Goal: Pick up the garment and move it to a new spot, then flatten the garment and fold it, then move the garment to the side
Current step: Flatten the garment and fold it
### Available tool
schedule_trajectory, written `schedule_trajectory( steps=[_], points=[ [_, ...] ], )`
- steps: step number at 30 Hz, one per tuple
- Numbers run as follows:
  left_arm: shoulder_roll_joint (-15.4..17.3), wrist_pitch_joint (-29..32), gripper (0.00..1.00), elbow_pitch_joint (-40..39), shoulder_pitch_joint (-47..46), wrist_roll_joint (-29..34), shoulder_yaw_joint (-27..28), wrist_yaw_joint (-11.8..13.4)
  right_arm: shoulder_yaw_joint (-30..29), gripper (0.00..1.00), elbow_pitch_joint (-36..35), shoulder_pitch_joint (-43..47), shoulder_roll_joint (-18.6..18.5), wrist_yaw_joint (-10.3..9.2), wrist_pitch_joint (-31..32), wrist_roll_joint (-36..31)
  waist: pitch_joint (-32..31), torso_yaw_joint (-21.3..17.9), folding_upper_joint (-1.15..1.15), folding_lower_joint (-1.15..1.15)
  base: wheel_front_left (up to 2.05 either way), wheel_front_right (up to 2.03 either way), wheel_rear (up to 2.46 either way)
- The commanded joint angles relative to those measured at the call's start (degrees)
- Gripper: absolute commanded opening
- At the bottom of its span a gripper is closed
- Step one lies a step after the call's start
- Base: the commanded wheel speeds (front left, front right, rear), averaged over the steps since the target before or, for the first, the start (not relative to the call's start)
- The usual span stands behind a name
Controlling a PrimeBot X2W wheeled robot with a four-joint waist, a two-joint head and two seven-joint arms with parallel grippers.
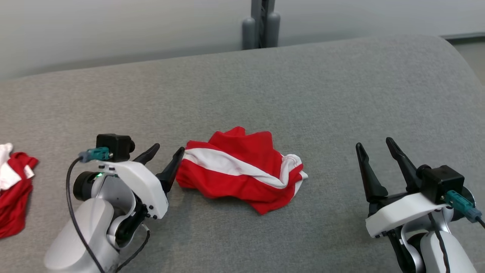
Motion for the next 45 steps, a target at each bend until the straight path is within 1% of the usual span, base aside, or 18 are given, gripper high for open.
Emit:
schedule_trajectory(
  steps=[1,6,14,15,16,17,18,22,24,29,32,36,39,41,42,43,44,45],
  points=[
    [-0.04,0.68,1.00,1.27,-1.45,-0.65,-0.16,-0.60,0.00,1.00,0.06,-0.78,-0.17,0.01,-0.65,0.34,1.62,-1.61,0.00,0.00,0.00,0.00,0.00],
    [-1.06,3.95,1.00,10.17,-6.63,-1.93,-2.06,-2.89,0.06,1.00,0.82,-1.95,-0.11,0.01,-1.35,0.53,3.49,-3.07,0.00,0.00,0.00,0.00,0.00],
    [-3.24,6.23,1.00,19.29,-9.69,-4.35,-5.90,-4.27,0.36,1.00,2.25,-3.01,-0.11,0.01,-2.39,1.56,4.56,-3.60,0.00,0.00,0.00,0.00,0.00],
    [-3.48,6.29,0.95,19.74,-9.59,-4.73,-6.38,-4.30,0.34,1.00,2.44,-3.10,-0.11,0.01,-2.53,1.65,4.58,-3.55,0.00,0.00,0.00,0.00,0.00],
    [-3.64,5.99,0.63,20.08,-9.45,-4.92,-6.86,-4.33,0.34,1.00,2.65,-3.11,-0.11,0.01,-2.59,1.77,4.55,-3.48,0.00,0.00,0.00,0.00,0.00],
    [-3.69,5.46,0.02,20.22,-9.45,-5.10,-7.26,-4.38,0.30,1.00,2.81,-3.13,-0.11,0.01,-2.77,1.91,4.54,-3.38,0.00,0.00,0.00,0.00,0.00],
    [-3.56,4.51,0.00,20.22,-9.62,-5.06,-7.58,-4.41,0.26,1.00,2.97,-3.21,-0.11,0.01,-2.85,1.95,4.53,-3.28,0.00,0.00,0.00,0.00,0.00],
    [-2.21,-1.78,0.00,19.23,-11.20,-3.31,-7.80,-4.30,-0.18,1.00,3.45,-3.40,-0.12,0.01,-3.17,2.05,4.19,-2.57,0.00,0.00,0.00,0.00,0.00],
    [-1.22,-6.71,0.00,17.54,-12.39,-1.25,-7.22,-3.21,-0.81,1.00,3.56,-3.19,-0.13,0.01,-3.20,1.92,3.60,-1.79,0.00,0.00,0.00,0.00,0.00],
    [1.34,-13.31,0.00,11.03,-12.58,1.92,-5.74,1.02,-1.87,1.00,3.18,-2.42,-0.14,0.01,-2.86,1.41,2.39,-0.65,0.00,0.00,0.00,0.00,0.00],
    [2.20,-14.55,0.00,5.83,-8.90,2.64,-5.54,3.80,-2.53,1.00,2.79,-1.81,-0.14,0.01,-2.60,1.33,1.77,-0.08,0.00,0.00,0.00,0.00,0.00],
    [3.05,-15.62,0.00,-0.39,-2.26,3.33,-5.50,8.49,-3.00,1.00,2.13,-0.95,-0.14,0.01,-2.30,1.67,1.35,0.31,0.00,0.00,0.00,0.00,0.00],
    [2.97,-16.15,0.00,-2.40,1.20,3.53,-5.95,10.05,-3.27,1.00,1.81,-0.77,-0.14,0.01,-2.20,1.88,1.37,0.61,0.00,0.00,0.00,0.00,0.00],
    [3.13,-16.68,0.16,-3.22,3.92,3.75,-6.30,11.34,-3.22,1.00,1.60,-0.70,-0.14,0.01,-2.04,1.99,1.43,0.73,0.00,0.00,0.00,0.00,0.00],
    [3.02,-16.81,0.37,-3.39,4.97,3.73,-6.52,11.68,-3.16,1.00,1.57,-0.70,-0.14,0.01,-1.95,2.07,1.48,0.79,0.00,0.00,0.00,0.00,0.00],
    [2.90,-17.37,0.49,-3.39,5.61,3.84,-6.66,11.97,-3.17,1.00,1.54,-0.74,-0.14,0.01,-1.92,2.10,1.51,0.90,0.00,0.00,0.00,0.00,0.00],
    [2.88,-17.94,0.83,-3.31,6.20,4.18,-6.73,12.36,-3.13,1.00,1.57,-0.80,-0.14,0.01,-1.92,2.13,1.47,0.98,0.00,0.00,0.00,0.00,0.00],
    [2.76,-18.47,1.00,-3.27,6.92,4.22,-6.89,12.59,-2.99,1.00,1.65,-0.88,-0.14,0.01,-1.87,2.16,1.41,1.00,0.00,0.00,0.00,0.00,0.00]
  ],
)
